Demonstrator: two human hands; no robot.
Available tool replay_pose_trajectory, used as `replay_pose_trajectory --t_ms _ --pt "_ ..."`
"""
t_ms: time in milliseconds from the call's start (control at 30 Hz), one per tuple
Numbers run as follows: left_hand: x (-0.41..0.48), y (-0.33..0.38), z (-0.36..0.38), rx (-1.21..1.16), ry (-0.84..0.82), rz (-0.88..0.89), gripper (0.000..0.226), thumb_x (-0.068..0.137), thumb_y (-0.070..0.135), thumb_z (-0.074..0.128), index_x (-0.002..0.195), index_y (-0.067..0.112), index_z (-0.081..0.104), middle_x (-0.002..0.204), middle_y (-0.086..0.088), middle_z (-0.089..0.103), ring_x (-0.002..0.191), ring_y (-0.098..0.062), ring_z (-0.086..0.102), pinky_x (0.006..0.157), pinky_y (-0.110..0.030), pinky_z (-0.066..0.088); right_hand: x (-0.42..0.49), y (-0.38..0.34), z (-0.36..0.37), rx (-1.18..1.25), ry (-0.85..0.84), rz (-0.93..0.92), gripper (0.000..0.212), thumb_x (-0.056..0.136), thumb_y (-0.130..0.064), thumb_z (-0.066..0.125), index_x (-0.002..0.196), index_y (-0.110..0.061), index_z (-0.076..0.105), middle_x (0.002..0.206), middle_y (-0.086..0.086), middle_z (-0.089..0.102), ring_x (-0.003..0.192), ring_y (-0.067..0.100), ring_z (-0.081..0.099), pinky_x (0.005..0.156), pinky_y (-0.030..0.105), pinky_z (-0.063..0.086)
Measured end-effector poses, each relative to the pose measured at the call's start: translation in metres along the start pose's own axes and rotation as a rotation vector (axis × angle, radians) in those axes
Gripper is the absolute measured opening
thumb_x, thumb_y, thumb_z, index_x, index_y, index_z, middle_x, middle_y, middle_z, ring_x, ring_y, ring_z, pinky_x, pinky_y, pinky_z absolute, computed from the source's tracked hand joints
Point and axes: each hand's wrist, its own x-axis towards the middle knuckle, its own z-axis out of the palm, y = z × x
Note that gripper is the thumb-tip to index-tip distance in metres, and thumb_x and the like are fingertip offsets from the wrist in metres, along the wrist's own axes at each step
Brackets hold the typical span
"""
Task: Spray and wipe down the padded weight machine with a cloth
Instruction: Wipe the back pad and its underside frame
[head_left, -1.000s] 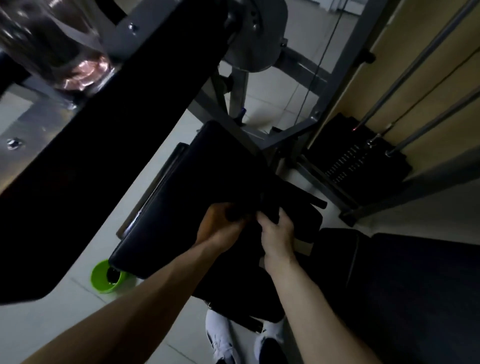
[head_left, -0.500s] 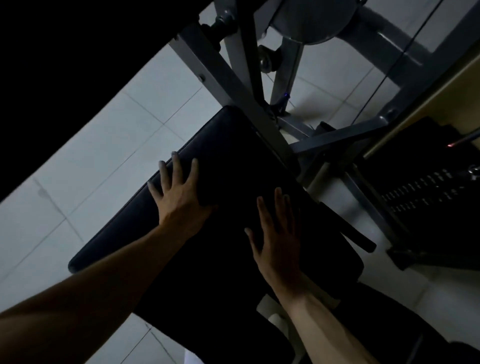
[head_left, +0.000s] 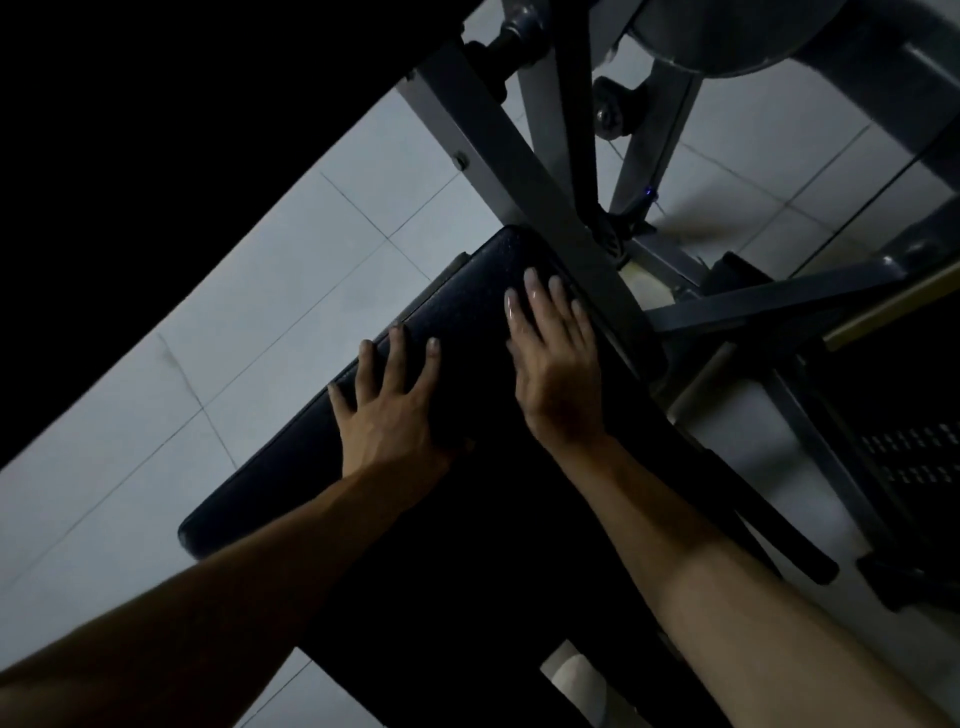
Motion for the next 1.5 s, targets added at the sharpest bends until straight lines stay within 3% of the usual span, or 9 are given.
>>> replay_pose_trajectory --t_ms 167,300,467,633,767,833,1067,1333,1500 --pt "-0.001 -0.003 -0.001 -0.005 0.012 0.012 0.127 0.073 0.078 0.068 0.157 0.041 -0.019 0.164 0.005 -0.034 0.153 -0.027 -0.026 0.122 -0.066 0.005 0.086 -0.024 -0.005 0.373 0.105 0.369 0.044 0.099 -0.022 0.066 0.139 -0.011 0.051 0.168 0.014 0.023 0.149 0.025 0.037 0.115 0.037 0.045" --pt "-0.015 -0.025 -0.006 -0.042 0.010 -0.003 0.137 0.069 0.081 0.069 0.160 0.030 -0.019 0.162 0.000 -0.038 0.155 -0.023 -0.021 0.126 -0.058 0.006 0.061 -0.033 0.000 0.030 -0.013 0.258 0.047 0.106 -0.044 0.046 0.150 -0.028 0.051 0.171 0.004 0.020 0.158 0.028 0.016 0.128 0.049 0.009" --pt "-0.028 -0.045 0.000 -0.057 -0.100 -0.089 0.151 0.062 0.079 0.076 0.157 0.023 -0.027 0.162 0.004 -0.038 0.152 -0.025 -0.028 0.122 -0.067 0.001 0.083 -0.036 -0.005 0.036 -0.036 0.327 0.051 0.103 -0.018 0.051 0.153 -0.028 0.049 0.171 0.004 0.022 0.157 0.029 0.021 0.128 0.050 0.018" --pt "-0.028 -0.046 0.001 -0.035 -0.061 -0.094 0.149 0.063 0.074 0.080 0.159 0.023 -0.023 0.164 0.006 -0.035 0.155 -0.024 -0.021 0.124 -0.062 0.007 0.037 -0.076 0.008 0.098 -0.099 -0.081 0.048 0.089 -0.010 0.054 0.135 -0.017 0.067 0.158 0.005 0.048 0.148 0.030 0.040 0.125 0.050 0.024" --pt "-0.028 -0.041 -0.001 -0.046 -0.094 -0.123 0.146 0.070 0.063 0.083 0.158 0.022 -0.026 0.161 0.005 -0.040 0.153 -0.024 -0.026 0.125 -0.060 0.006 0.011 -0.089 0.009 0.044 -0.183 -0.174 0.052 0.102 -0.043 0.047 0.149 -0.022 0.055 0.168 0.003 0.031 0.156 0.028 0.024 0.127 0.053 0.013" --pt "-0.028 -0.038 -0.001 -0.047 -0.104 -0.135 0.150 0.066 0.068 0.083 0.157 0.021 -0.027 0.161 0.004 -0.040 0.153 -0.025 -0.026 0.125 -0.061 0.006 0.019 -0.078 0.014 -0.026 -0.160 -0.198 0.049 0.103 -0.034 0.050 0.151 -0.026 0.052 0.169 0.002 0.029 0.157 0.028 0.023 0.127 0.053 0.013" --pt "-0.029 -0.038 0.000 -0.051 -0.087 -0.117 0.153 0.061 0.076 0.079 0.156 0.023 -0.028 0.162 0.005 -0.038 0.153 -0.026 -0.026 0.123 -0.065 0.008 0.075 -0.036 -0.005 0.022 0.027 0.270 0.057 0.098 -0.002 0.053 0.151 -0.020 0.050 0.168 0.007 0.030 0.155 0.031 0.025 0.129 0.045 0.017" --pt "-0.030 -0.039 0.000 -0.109 -0.079 -0.164 0.150 0.068 0.065 0.082 0.157 0.013 -0.026 0.162 -0.005 -0.038 0.152 -0.023 -0.029 0.126 -0.059 0.002 0.024 -0.079 0.021 0.077 -0.202 -0.457 0.056 0.086 -0.005 0.049 0.140 -0.014 0.063 0.157 0.011 0.049 0.145 0.035 0.045 0.121 0.047 0.033" --pt "-0.029 -0.037 0.001 -0.090 -0.098 -0.171 0.157 0.060 0.071 0.084 0.156 0.013 -0.026 0.163 -0.006 -0.035 0.153 -0.026 -0.026 0.124 -0.063 0.003 0.075 -0.012 -0.010 0.036 -0.057 0.107 0.068 0.092 0.013 0.052 0.151 -0.021 0.051 0.166 0.003 0.034 0.154 0.031 0.028 0.127 0.044 0.025"
